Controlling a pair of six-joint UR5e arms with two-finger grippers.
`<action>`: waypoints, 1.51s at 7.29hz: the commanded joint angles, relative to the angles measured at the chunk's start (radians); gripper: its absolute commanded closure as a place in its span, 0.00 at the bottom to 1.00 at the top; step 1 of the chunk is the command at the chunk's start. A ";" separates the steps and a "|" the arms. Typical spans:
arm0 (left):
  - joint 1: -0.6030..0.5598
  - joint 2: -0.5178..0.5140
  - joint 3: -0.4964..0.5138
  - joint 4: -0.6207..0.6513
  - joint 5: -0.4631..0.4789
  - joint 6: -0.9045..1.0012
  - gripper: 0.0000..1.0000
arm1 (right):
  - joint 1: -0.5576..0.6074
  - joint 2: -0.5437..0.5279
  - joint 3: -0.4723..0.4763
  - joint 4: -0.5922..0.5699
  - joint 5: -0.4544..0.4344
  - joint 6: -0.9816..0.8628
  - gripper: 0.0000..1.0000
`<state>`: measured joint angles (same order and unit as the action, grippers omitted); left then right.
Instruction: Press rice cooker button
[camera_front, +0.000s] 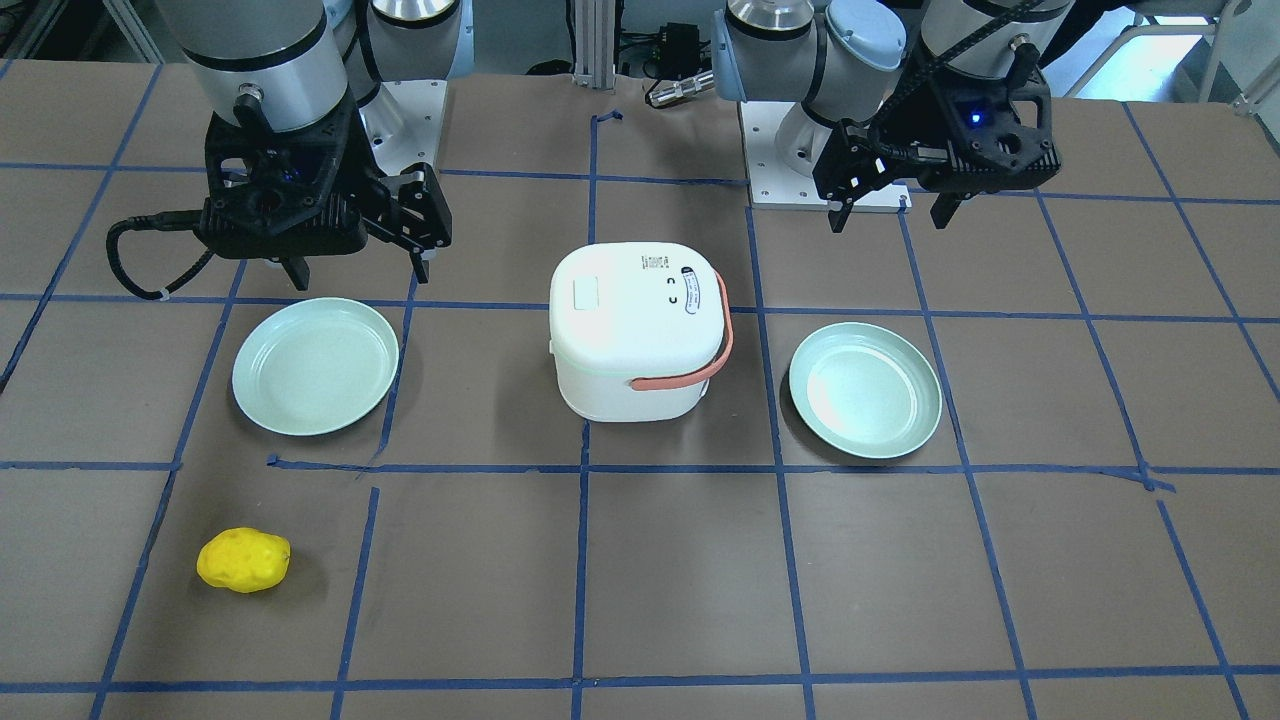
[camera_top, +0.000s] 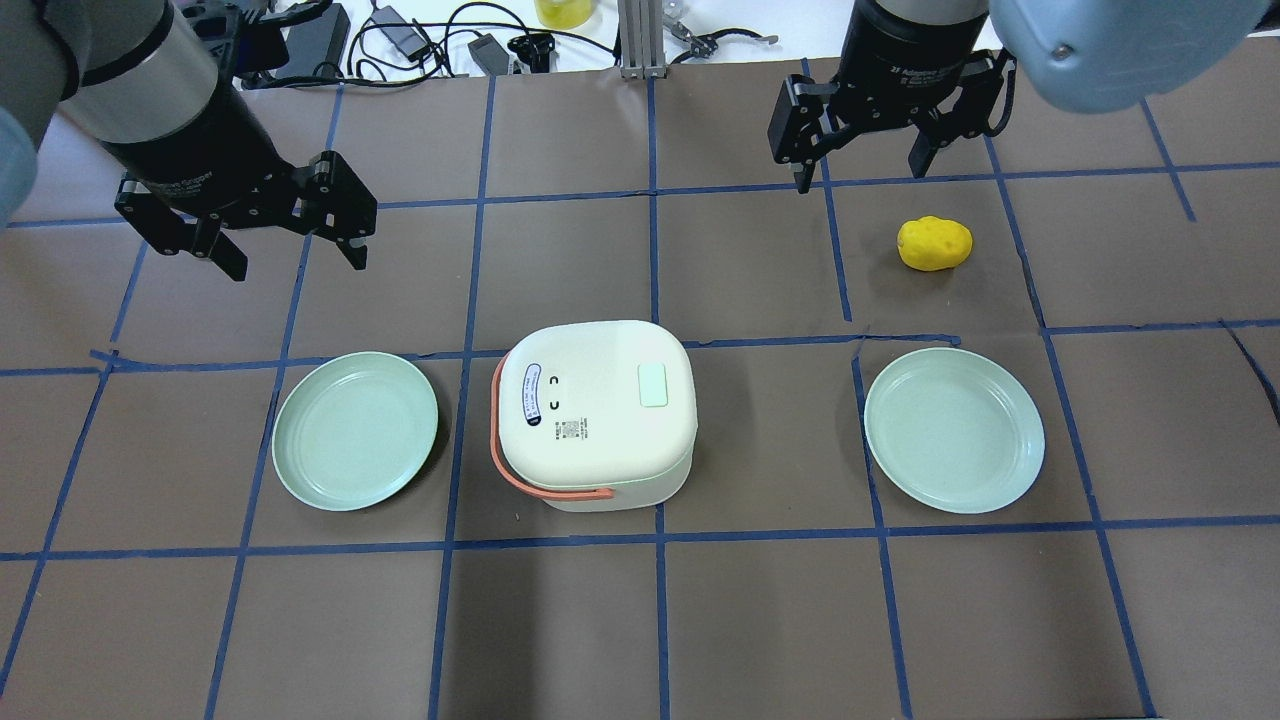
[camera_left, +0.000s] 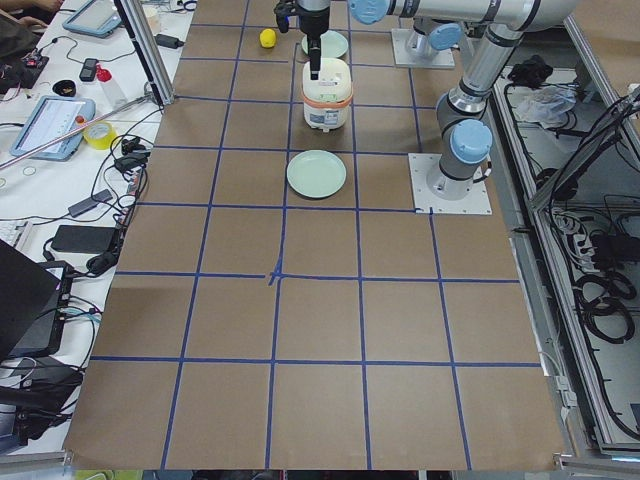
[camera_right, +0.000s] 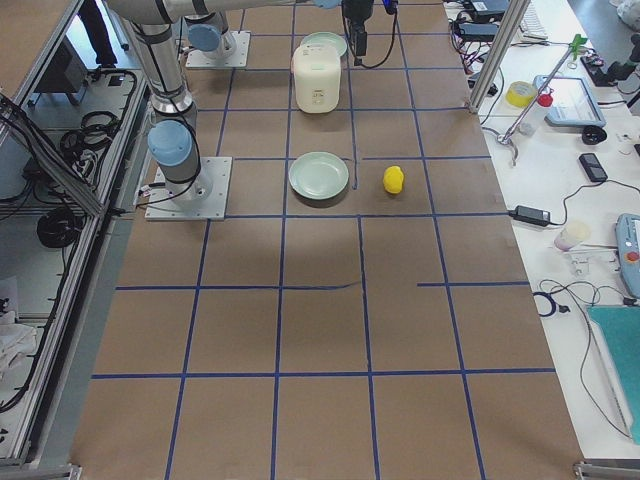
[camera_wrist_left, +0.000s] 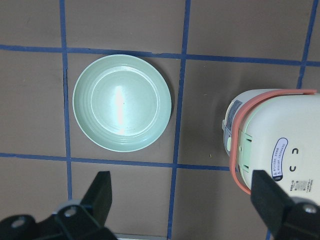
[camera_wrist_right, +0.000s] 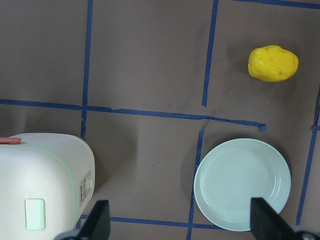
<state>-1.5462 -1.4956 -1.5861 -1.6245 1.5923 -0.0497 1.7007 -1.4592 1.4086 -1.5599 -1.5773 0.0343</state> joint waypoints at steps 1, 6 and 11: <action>0.000 0.000 0.000 0.000 0.000 -0.001 0.00 | 0.000 -0.001 -0.005 -0.002 -0.007 0.001 0.00; 0.000 0.000 0.000 0.000 0.000 0.001 0.00 | 0.008 -0.001 -0.013 0.012 0.005 0.132 0.00; 0.000 0.000 0.000 0.000 0.000 0.001 0.00 | 0.010 -0.010 -0.007 0.009 -0.007 0.137 0.00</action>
<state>-1.5463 -1.4956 -1.5861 -1.6245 1.5923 -0.0501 1.7079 -1.4676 1.3982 -1.5471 -1.5832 0.1692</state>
